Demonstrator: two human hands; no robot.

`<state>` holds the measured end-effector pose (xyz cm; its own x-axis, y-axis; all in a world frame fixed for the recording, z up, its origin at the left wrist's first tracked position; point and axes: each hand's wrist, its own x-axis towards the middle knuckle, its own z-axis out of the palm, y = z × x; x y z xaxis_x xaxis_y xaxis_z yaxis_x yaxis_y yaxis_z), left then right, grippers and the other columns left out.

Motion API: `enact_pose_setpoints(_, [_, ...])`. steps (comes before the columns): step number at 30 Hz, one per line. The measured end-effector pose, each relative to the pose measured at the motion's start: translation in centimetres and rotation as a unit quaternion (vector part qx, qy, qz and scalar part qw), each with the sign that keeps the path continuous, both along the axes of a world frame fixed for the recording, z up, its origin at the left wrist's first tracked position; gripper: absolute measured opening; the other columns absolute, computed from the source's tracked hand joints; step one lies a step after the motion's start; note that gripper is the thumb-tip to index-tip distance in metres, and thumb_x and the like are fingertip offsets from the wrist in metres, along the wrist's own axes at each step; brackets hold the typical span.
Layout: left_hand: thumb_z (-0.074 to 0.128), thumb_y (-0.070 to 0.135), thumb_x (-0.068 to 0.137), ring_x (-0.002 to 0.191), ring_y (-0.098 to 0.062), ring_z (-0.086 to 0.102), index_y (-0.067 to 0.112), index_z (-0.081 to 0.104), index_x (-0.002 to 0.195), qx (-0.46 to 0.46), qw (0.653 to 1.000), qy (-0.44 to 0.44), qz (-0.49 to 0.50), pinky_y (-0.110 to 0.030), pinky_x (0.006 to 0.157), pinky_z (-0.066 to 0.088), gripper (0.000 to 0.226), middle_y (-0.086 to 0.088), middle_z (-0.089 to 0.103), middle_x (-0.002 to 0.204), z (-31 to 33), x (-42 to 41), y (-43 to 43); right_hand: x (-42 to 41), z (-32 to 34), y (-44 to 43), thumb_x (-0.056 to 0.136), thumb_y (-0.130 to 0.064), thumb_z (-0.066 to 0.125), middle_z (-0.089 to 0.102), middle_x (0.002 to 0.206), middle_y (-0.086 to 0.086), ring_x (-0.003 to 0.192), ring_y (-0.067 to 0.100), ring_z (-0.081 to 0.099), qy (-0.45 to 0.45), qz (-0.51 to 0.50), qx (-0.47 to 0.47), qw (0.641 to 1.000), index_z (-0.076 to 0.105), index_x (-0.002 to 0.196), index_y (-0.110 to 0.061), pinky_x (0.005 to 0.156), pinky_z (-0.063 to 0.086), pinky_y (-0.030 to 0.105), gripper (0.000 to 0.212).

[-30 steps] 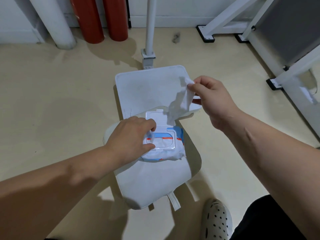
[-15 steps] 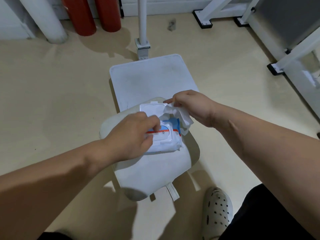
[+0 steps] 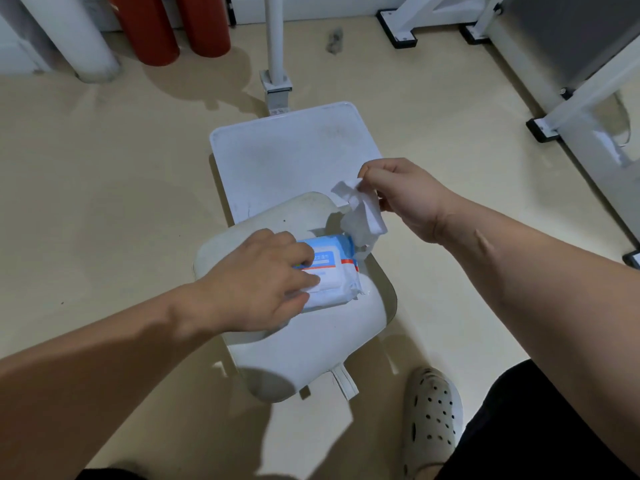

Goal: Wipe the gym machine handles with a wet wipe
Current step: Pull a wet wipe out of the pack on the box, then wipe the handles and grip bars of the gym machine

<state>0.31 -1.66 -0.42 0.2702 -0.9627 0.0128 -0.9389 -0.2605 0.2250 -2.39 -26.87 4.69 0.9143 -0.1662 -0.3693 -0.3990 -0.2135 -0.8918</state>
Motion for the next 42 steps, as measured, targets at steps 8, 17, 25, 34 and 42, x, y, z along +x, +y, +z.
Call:
enact_pose_setpoints(8, [0.043,0.044,0.085,0.083,-0.025,0.055,0.025,0.077,0.082,-0.052,0.992,0.054,0.100,-0.037,0.074,0.039,0.039,0.005,0.069,0.091,0.5,-1.7,-0.5,0.5,0.6,1.2,0.082,-0.022,0.070,0.060,0.081,0.011,0.078,0.021,0.053,-0.015,0.043,0.012,0.999,0.065,0.079,-0.007,0.075,0.041,0.035,0.016])
enact_pose_setpoints(17, [0.077,0.026,0.087,0.101,0.004,0.063,0.032,0.073,0.108,-0.292,0.769,0.373,0.429,-0.012,0.089,0.047,0.022,0.018,0.072,0.103,16.9,0.5,-4.6,-0.4,12.9,3.7,0.078,-0.016,0.085,0.064,0.080,0.006,0.077,0.023,0.053,-0.089,-0.128,0.049,0.987,0.072,0.074,-0.012,0.075,0.045,0.037,0.014])
enact_pose_setpoints(25, [0.079,0.022,0.086,0.064,-0.005,0.058,0.026,0.070,0.070,-0.346,0.686,0.429,0.474,-0.022,0.068,0.046,0.019,0.019,0.068,0.067,36.4,-0.3,-2.2,-1.8,31.8,8.6,0.081,-0.025,0.080,0.071,0.110,0.005,0.099,0.010,0.065,-0.064,-0.146,0.071,0.985,0.069,0.084,-0.015,0.088,0.048,0.030,0.014])
enact_pose_setpoints(34, [0.070,0.007,0.079,0.084,-0.008,0.066,0.033,0.071,0.074,-0.227,0.826,0.419,0.300,-0.025,0.079,0.050,0.026,0.020,0.073,0.085,63.5,-0.1,8.1,-6.3,58.1,13.7,0.097,-0.020,0.069,0.059,0.139,-0.022,0.129,-0.007,0.049,-0.094,0.049,-0.089,0.990,0.055,0.142,-0.036,0.109,0.036,0.014,0.050])
enact_pose_setpoints(42, [0.074,0.005,0.082,0.059,-0.005,0.053,0.019,0.068,0.073,-0.176,0.870,0.411,0.208,-0.018,0.056,0.042,0.017,0.001,0.066,0.067,76.4,-2.3,6.8,-11.6,68.7,15.1,0.087,-0.006,0.077,0.077,0.107,0.011,0.099,0.028,0.072,-0.125,-0.119,0.031,0.984,0.072,0.116,-0.029,0.093,0.057,0.044,0.037])
